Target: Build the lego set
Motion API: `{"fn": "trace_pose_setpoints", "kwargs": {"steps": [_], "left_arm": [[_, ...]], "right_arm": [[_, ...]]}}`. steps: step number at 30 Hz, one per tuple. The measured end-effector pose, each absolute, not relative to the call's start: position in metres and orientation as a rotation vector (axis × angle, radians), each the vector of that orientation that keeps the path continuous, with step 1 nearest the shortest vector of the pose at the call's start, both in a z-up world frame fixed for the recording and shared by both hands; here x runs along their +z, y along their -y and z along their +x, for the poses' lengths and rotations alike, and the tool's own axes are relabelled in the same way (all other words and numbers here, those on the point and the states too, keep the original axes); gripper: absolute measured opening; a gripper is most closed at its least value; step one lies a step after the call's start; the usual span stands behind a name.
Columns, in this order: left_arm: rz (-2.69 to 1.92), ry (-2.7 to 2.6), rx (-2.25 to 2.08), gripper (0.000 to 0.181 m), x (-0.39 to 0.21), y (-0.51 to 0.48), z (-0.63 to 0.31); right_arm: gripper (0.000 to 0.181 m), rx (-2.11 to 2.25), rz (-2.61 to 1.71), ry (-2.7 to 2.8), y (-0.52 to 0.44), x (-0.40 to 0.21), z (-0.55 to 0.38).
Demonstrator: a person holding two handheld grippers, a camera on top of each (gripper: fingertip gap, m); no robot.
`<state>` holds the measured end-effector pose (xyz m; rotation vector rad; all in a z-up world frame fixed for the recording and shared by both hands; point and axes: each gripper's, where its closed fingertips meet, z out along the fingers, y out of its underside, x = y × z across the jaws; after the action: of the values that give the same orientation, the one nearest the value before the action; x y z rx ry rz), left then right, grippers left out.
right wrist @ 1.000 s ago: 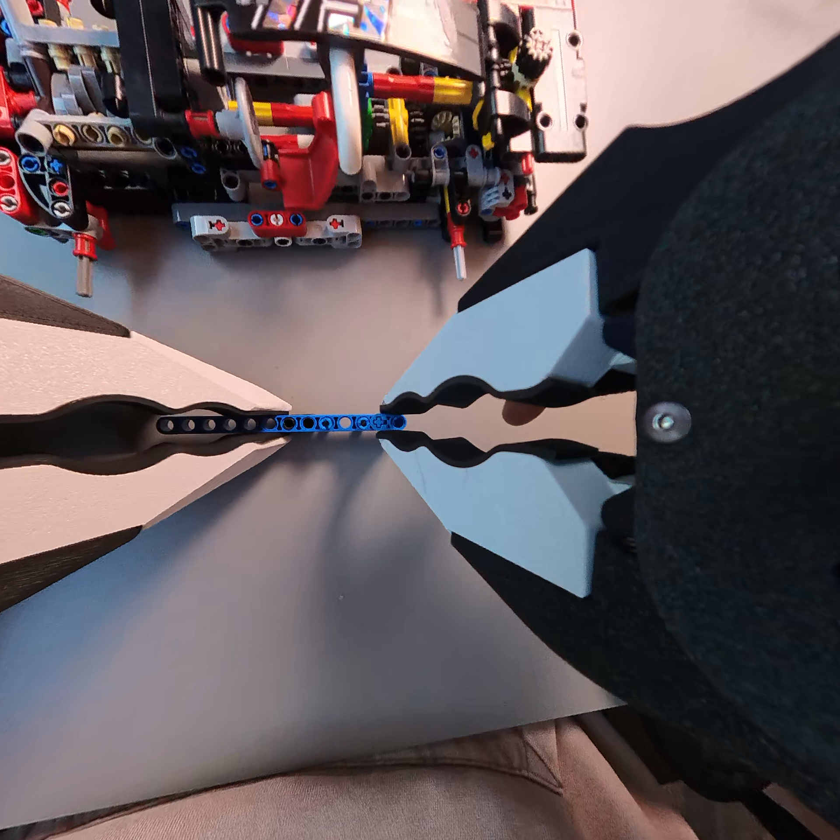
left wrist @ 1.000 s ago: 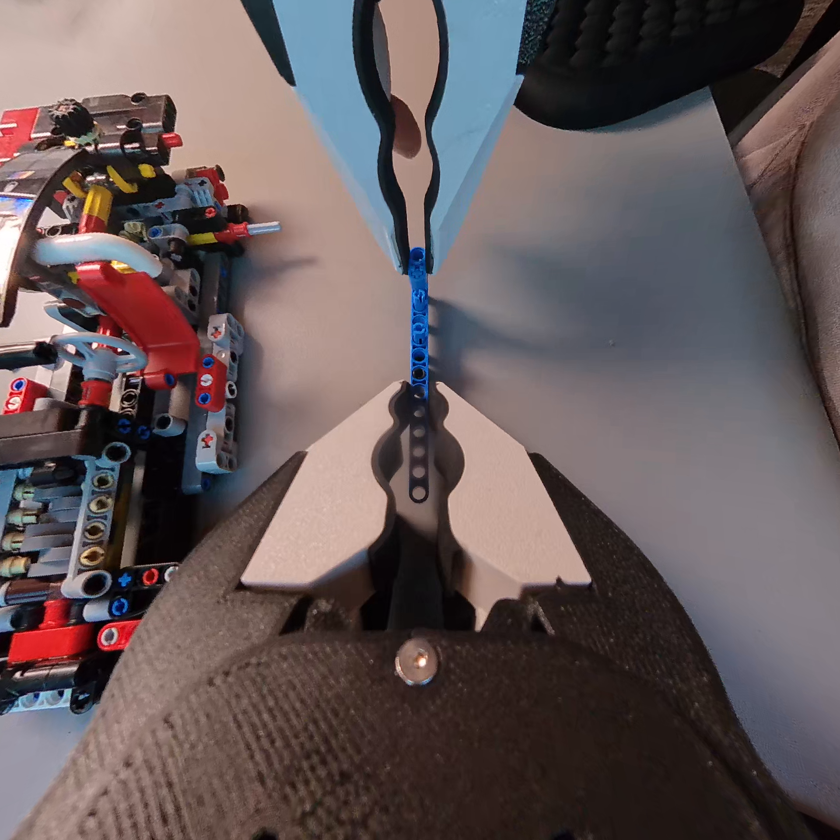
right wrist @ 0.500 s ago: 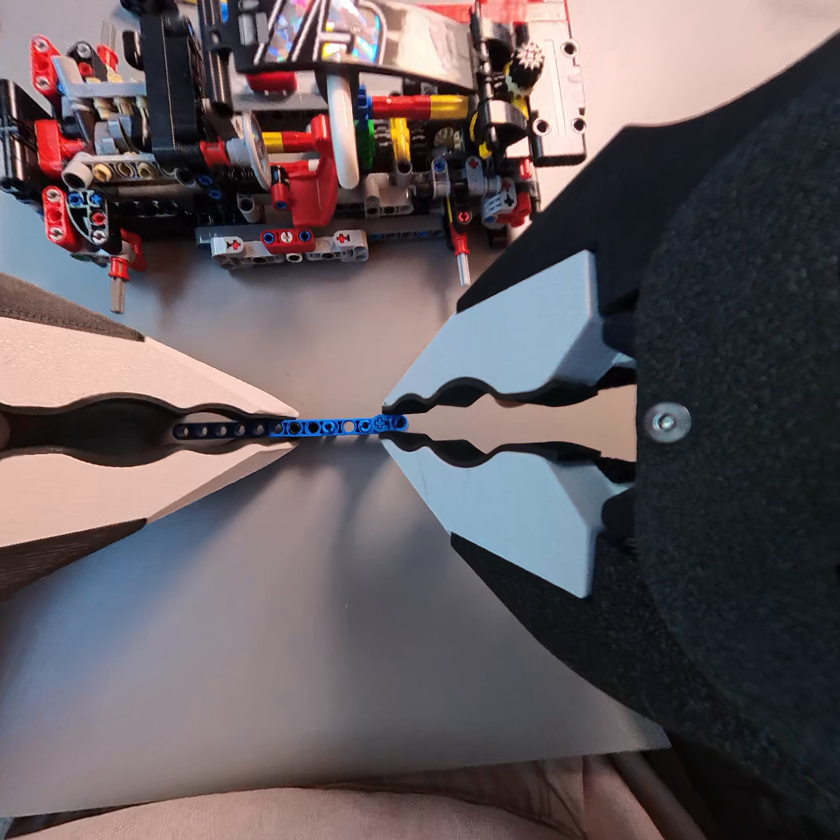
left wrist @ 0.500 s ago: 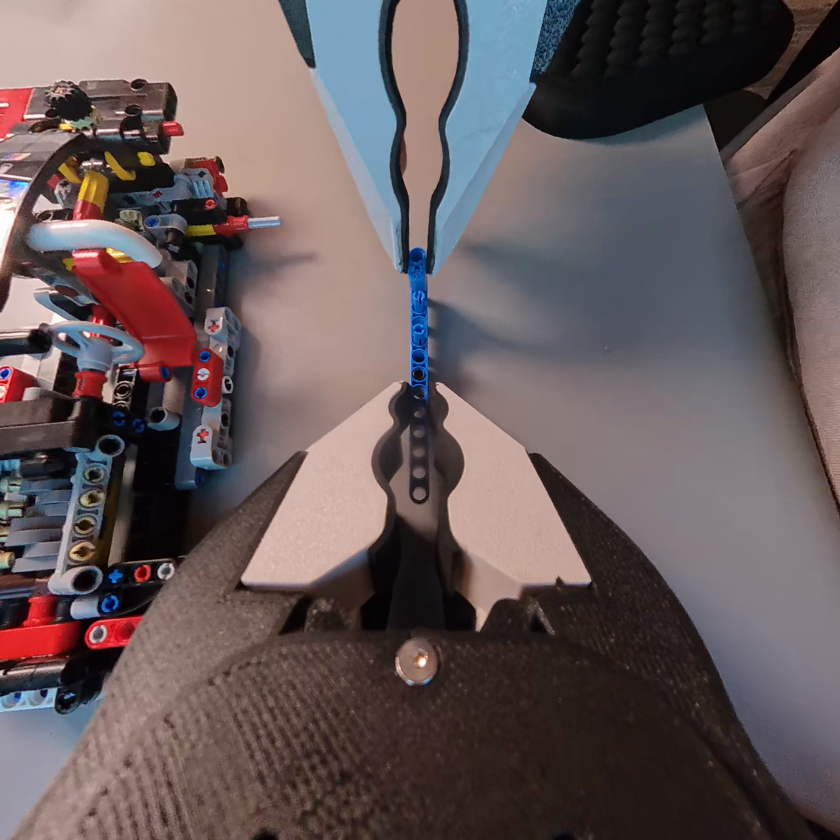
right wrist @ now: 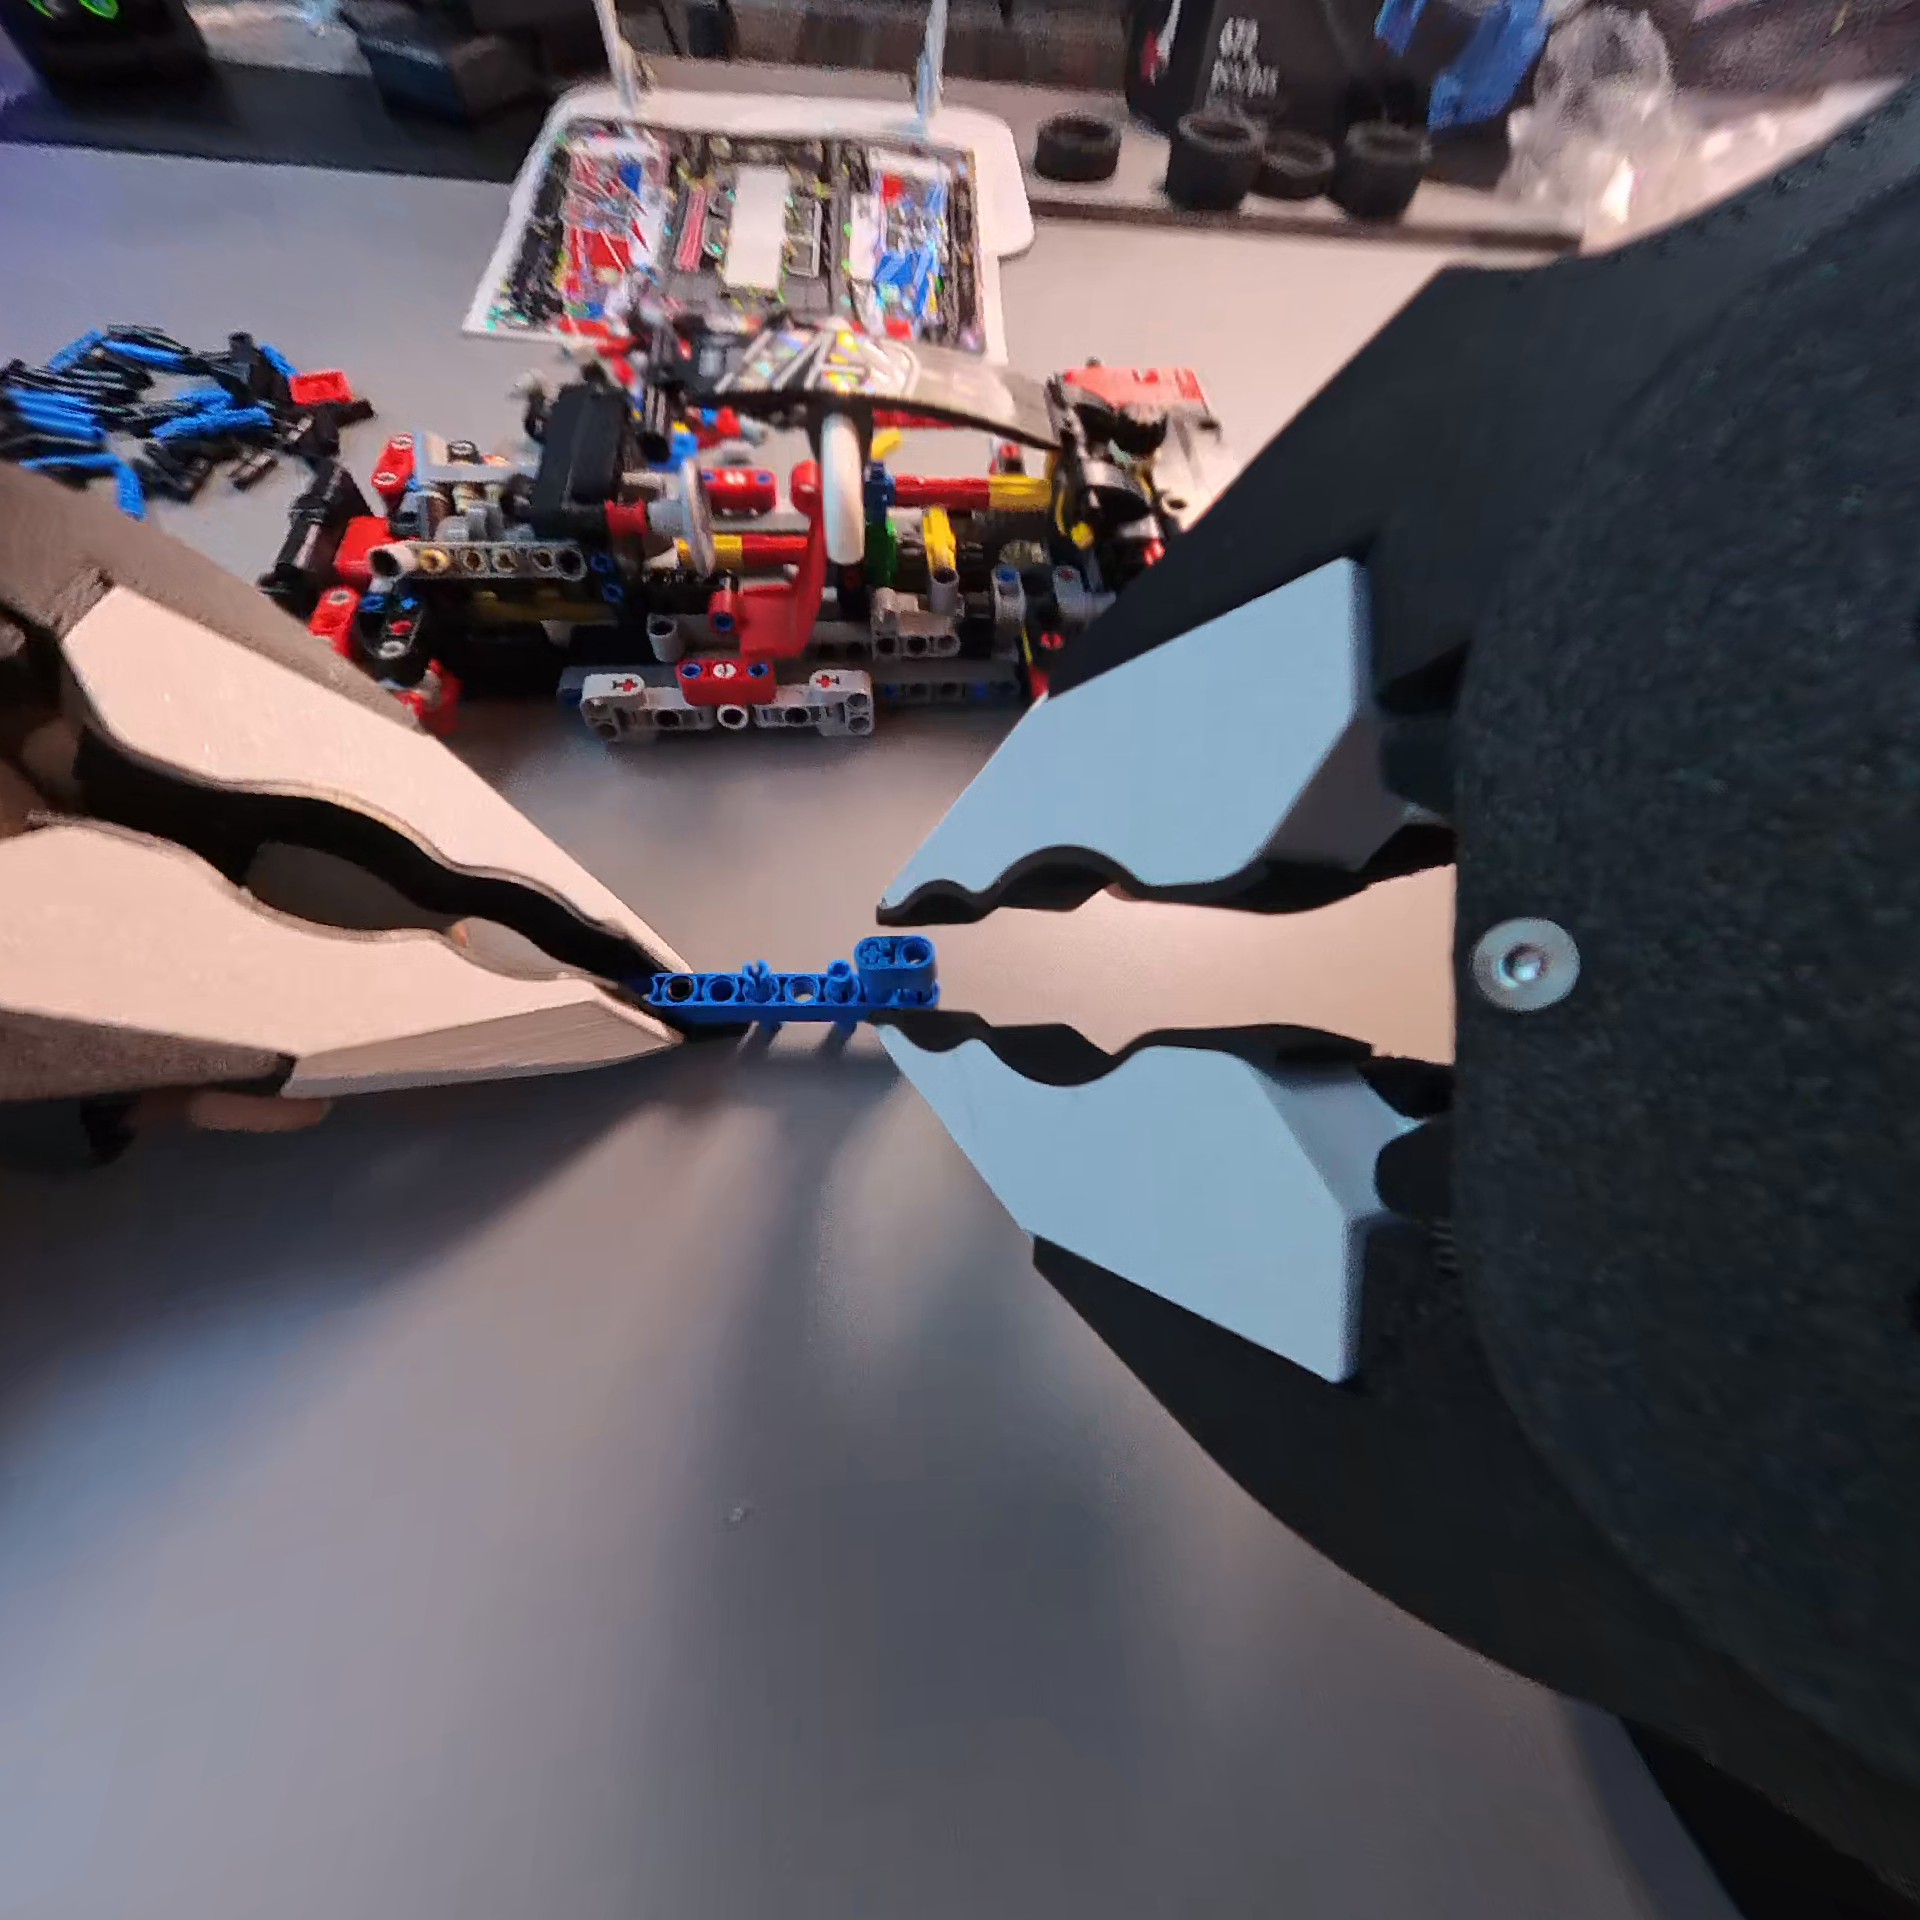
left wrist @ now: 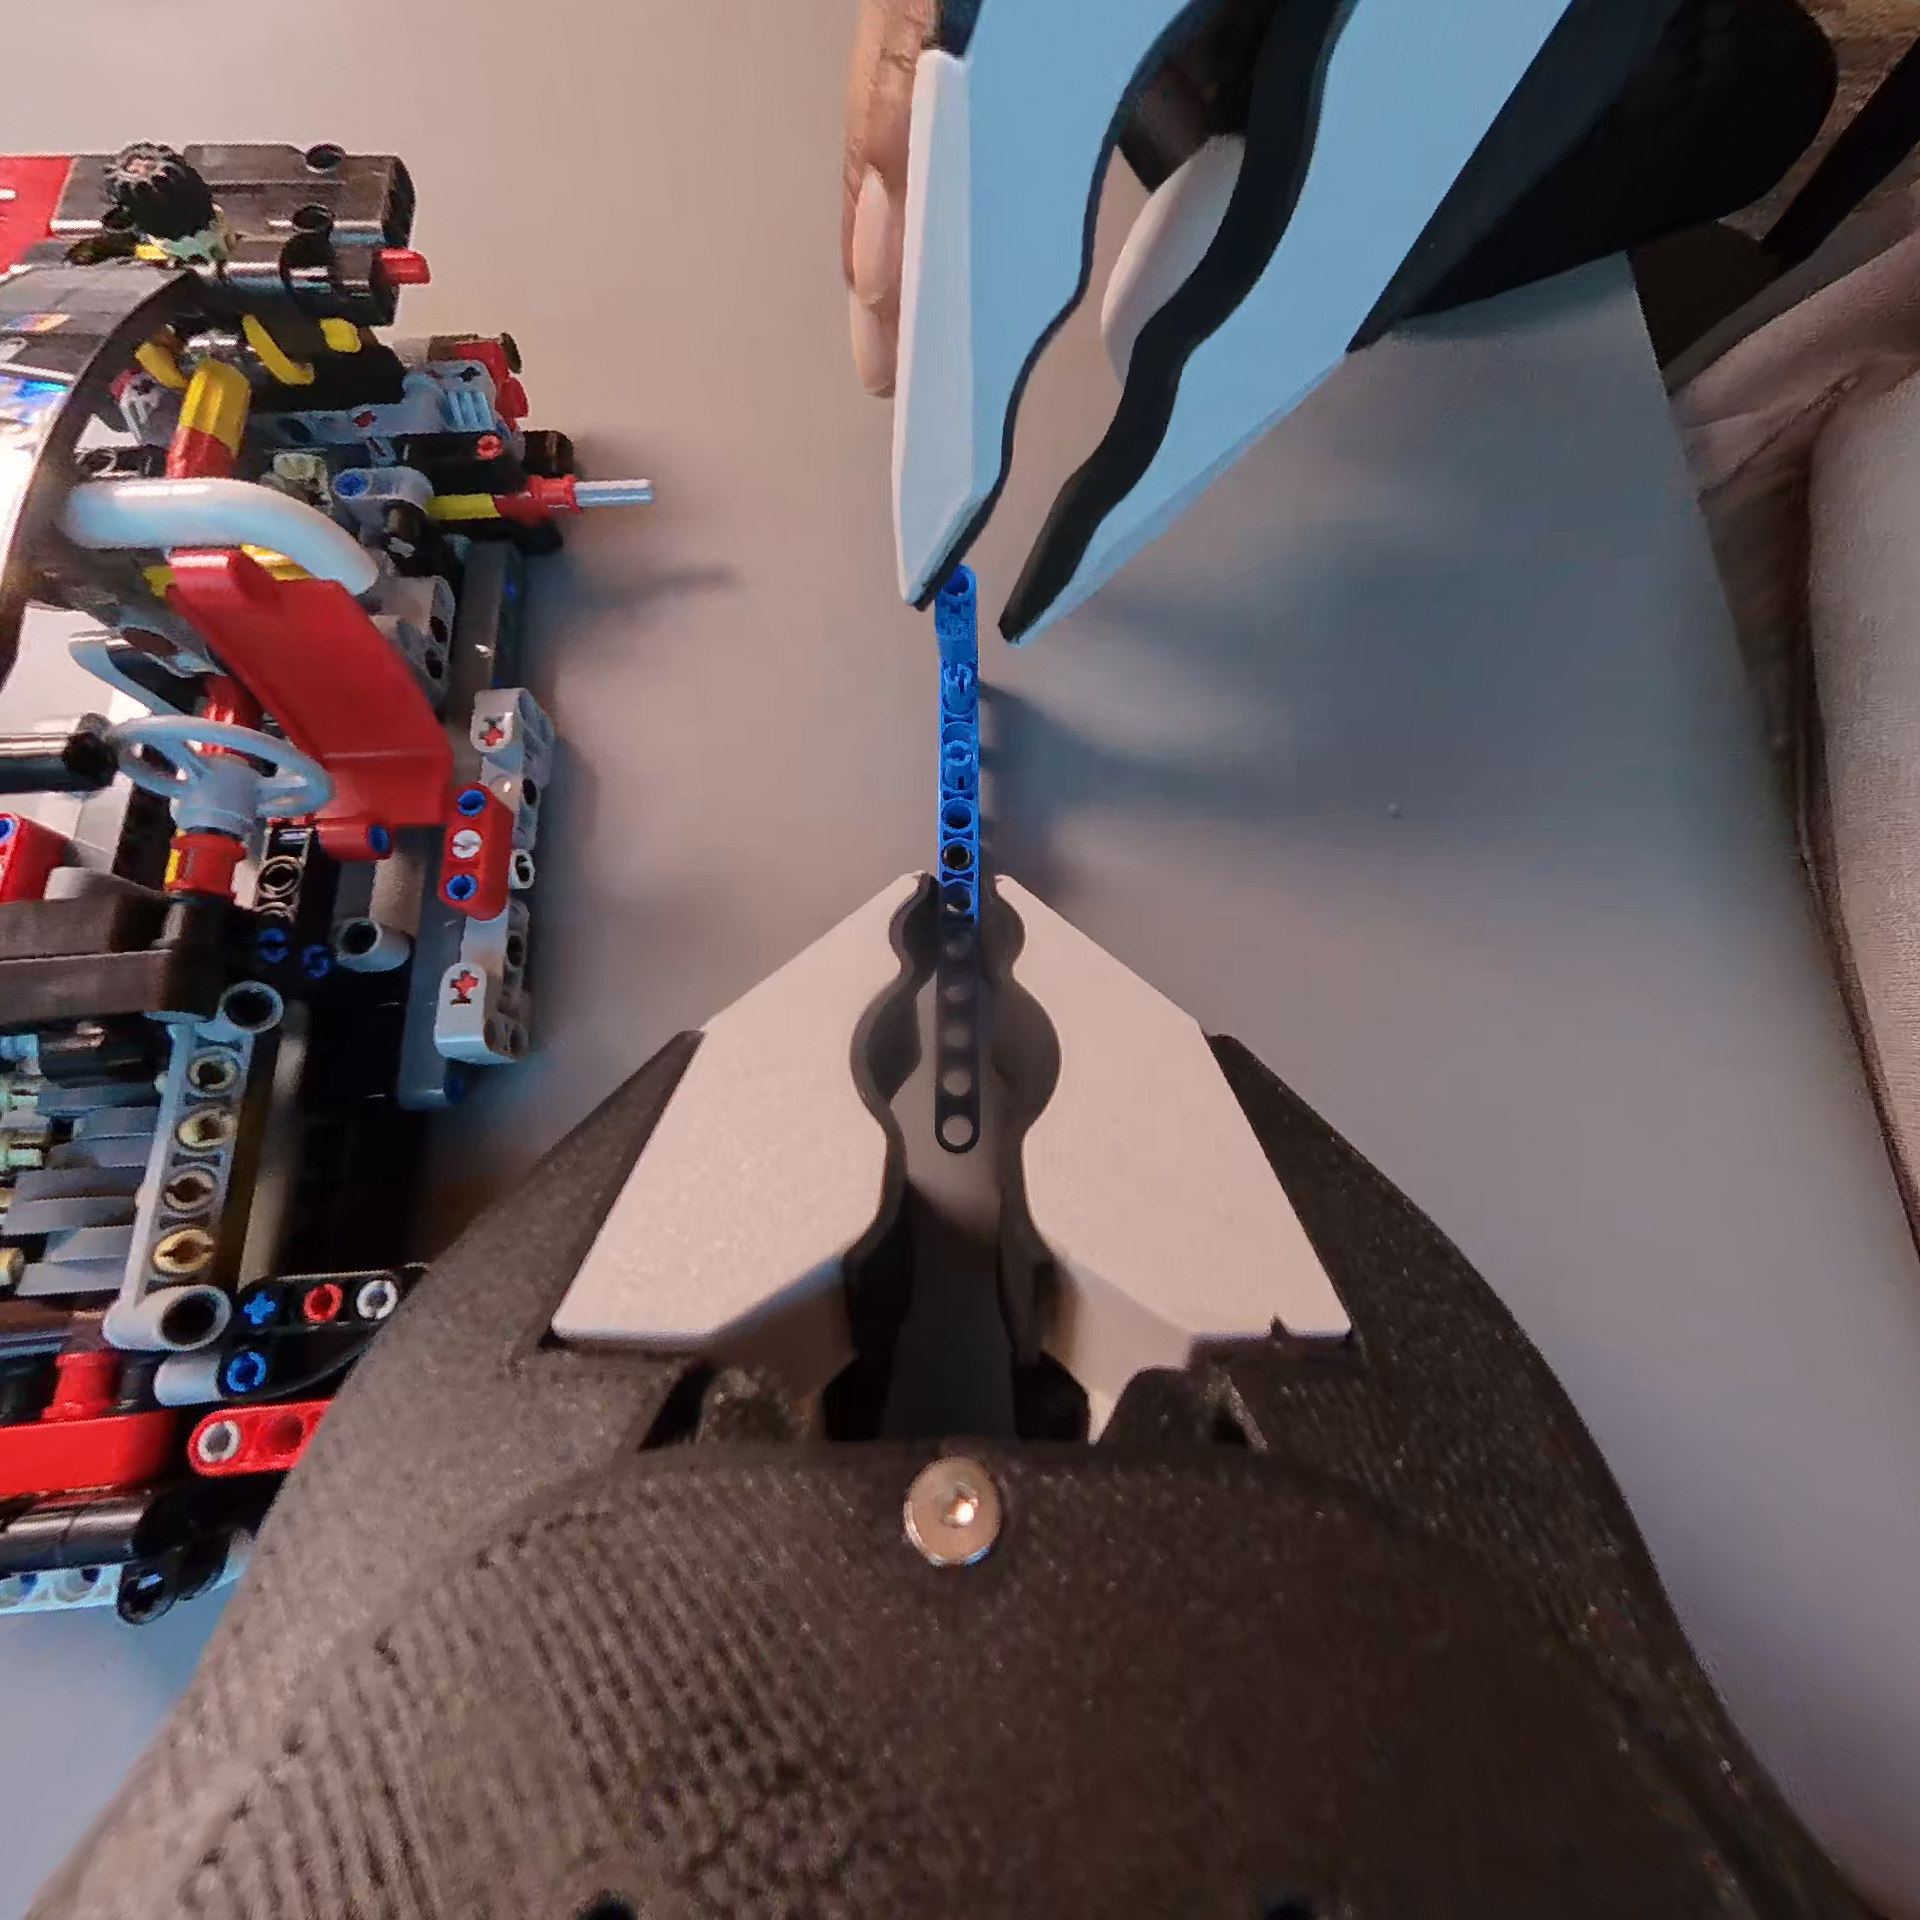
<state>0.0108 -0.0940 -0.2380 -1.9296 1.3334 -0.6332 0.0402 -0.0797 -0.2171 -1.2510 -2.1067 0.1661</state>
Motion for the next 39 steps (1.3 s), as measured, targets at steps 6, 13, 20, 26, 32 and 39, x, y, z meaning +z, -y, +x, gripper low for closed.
{"fn": "trace_pose_setpoints", "kwargs": {"steps": [6,13,20,26,32,39], "left_arm": [[-1.923,-1.349,-0.612,0.006,-0.2386,0.094,0.0113],[-1.918,-1.357,-0.605,0.006,-0.2389,0.0946,0.0114],[-1.917,-1.349,-0.614,0.006,-0.2391,0.0942,0.0112],[-1.907,-1.349,-0.618,0.006,-0.2391,0.0941,0.011],[-1.894,-1.351,-0.599,0.006,-0.239,0.094,0.0109],[-1.903,-1.343,-0.616,0.006,-0.2386,0.0943,0.0108]], "right_arm": [[0.016,0.363,-1.525,2.204,0.0814,-0.2164,0.0449],[0.005,0.318,-1.576,2.418,0.0806,-0.2173,0.0459],[0.005,0.349,-1.589,2.384,0.0803,-0.2185,0.0479],[0.005,0.371,-1.532,2.32,0.0797,-0.2198,0.0476],[0.005,0.39,-1.531,2.321,0.0816,-0.2205,0.0489],[0.006,0.438,-1.513,2.283,0.0802,-0.2223,0.0474]]}}
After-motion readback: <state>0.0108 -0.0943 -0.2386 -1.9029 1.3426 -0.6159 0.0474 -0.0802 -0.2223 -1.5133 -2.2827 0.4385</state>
